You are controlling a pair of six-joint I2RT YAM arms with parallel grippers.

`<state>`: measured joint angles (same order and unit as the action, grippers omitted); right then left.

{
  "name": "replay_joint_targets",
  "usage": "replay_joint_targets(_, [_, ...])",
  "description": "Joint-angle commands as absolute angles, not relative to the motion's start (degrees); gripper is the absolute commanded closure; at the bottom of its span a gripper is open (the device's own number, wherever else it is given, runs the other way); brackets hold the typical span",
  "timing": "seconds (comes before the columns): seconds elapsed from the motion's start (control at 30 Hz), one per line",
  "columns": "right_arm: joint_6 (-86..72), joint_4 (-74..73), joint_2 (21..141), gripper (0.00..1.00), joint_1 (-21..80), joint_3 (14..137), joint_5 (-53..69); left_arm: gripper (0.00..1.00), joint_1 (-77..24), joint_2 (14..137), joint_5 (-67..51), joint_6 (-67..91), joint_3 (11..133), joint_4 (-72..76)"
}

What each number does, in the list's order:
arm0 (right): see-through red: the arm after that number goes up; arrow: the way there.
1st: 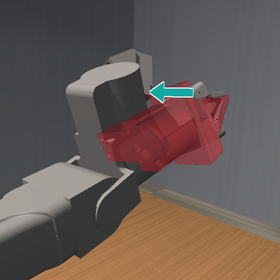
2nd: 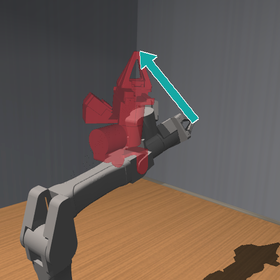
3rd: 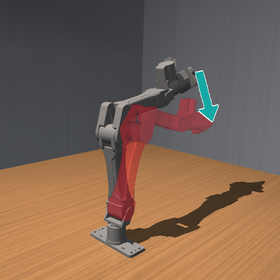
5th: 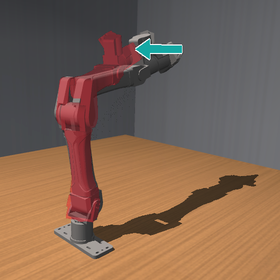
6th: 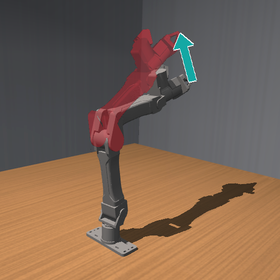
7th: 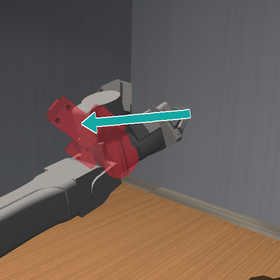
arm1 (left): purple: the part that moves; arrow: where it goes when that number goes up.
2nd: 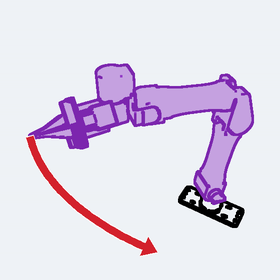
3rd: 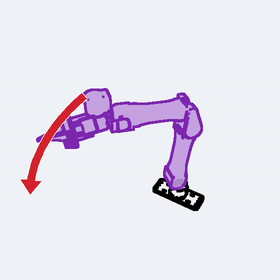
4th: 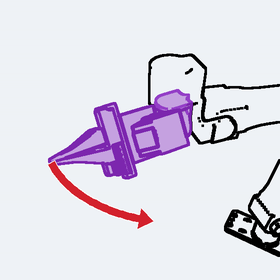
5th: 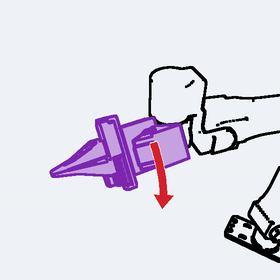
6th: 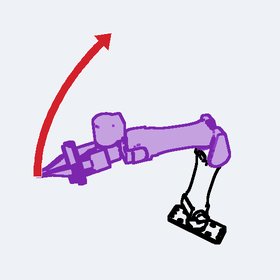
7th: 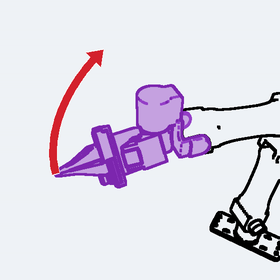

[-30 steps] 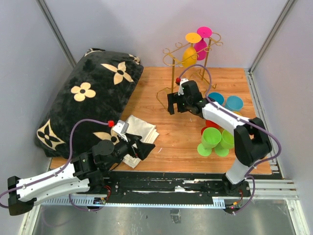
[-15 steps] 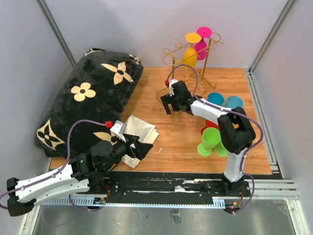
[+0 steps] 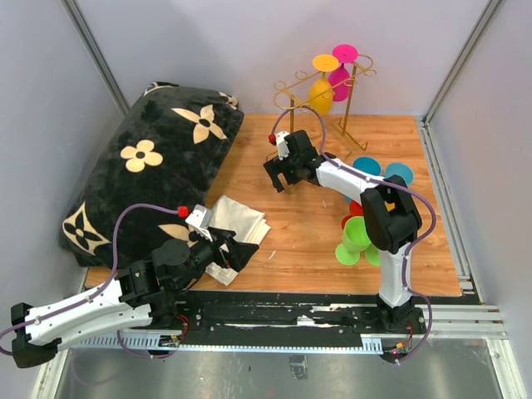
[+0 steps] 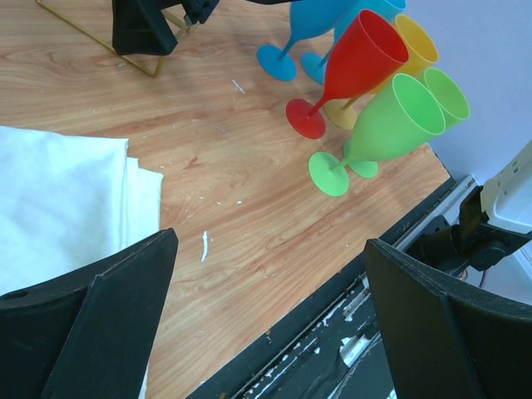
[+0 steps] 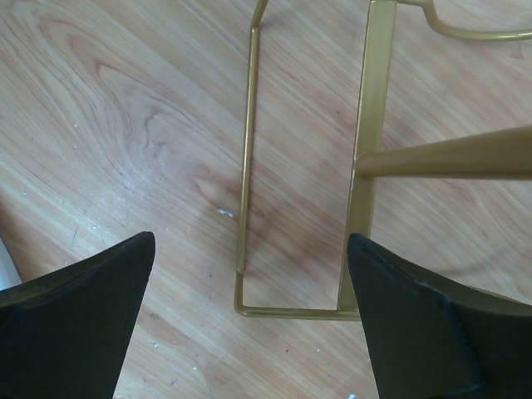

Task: Take the wine glass off the wine glass rack
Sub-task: Move the wine rack to the center of the board.

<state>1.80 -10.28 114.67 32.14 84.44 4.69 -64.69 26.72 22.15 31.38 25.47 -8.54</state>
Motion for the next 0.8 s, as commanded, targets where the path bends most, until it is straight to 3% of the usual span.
replay_joint_targets(0.0, [2.85,-14.42,115.41,0.01,32.84,85.07,6.87,0.0,-64.51,26.37,23.03,32.05,25.43,-8.14])
replay_joint_targets(0.4, [3.48,-5.93,111.37,0.02,32.53,79.24,-7.76,0.0,-64.43,26.25,22.99,32.52,25.5,-8.33])
replay_joint_targets(0.77, [3.8,-9.21,115.04,0.03,32.58,81.29,7.63,0.0,-64.51,26.36,23.07,32.67,25.49,-8.17])
